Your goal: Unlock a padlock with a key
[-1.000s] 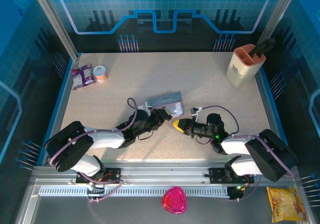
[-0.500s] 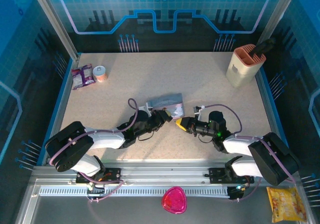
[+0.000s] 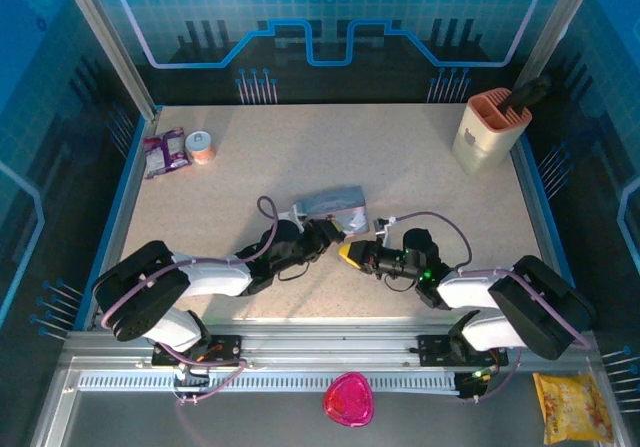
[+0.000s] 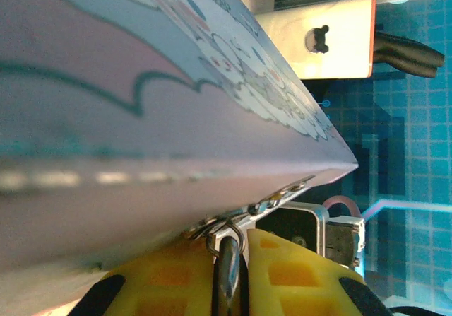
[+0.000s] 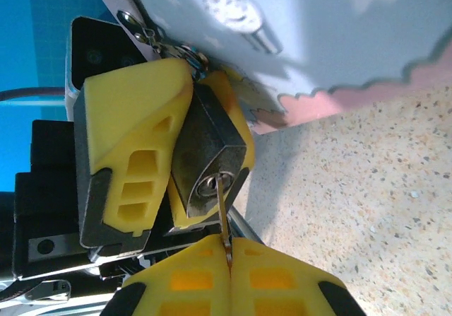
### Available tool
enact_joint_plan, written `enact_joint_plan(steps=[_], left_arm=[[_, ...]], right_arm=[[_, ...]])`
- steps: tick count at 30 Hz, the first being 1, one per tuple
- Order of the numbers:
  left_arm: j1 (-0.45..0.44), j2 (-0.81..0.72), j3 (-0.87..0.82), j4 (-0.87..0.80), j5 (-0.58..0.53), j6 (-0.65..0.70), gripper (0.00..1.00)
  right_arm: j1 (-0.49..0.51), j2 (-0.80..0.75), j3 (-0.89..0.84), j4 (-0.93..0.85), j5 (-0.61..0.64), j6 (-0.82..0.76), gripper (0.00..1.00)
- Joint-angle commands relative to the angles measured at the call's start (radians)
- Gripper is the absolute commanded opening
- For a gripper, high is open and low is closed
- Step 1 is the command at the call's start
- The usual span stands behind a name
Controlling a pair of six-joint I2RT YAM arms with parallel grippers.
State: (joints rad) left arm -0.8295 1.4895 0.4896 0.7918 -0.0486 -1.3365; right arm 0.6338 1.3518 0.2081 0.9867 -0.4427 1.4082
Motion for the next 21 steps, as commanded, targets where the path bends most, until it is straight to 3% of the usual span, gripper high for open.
enact_joint_plan(steps=[1,4,11,21], left_arm=[[-0.069,-0.017,0.06,0.117,0.203,0.025,0.0],[-0.072,-0.033,0.053,0.097,0.202,0.034,0.0],[-0.073,-0.058,0.038,0.068,0.178,0.048,0.0],[-0.066,-0.08,0.048,-0.015,0.158,0.072,0.0]], right_arm=[[-0.042,0.005,0.028,0.126,0.06,0.003,0.0],[-0.104,-0.046,0.005,0.068,0.047,-0.013,0.0],[-0.143,-0.272,0.033,-0.315,0.074,-0.145,0.0],[-0.154,-0.256,0.01,-0.257,0.023,-0.14,0.0]])
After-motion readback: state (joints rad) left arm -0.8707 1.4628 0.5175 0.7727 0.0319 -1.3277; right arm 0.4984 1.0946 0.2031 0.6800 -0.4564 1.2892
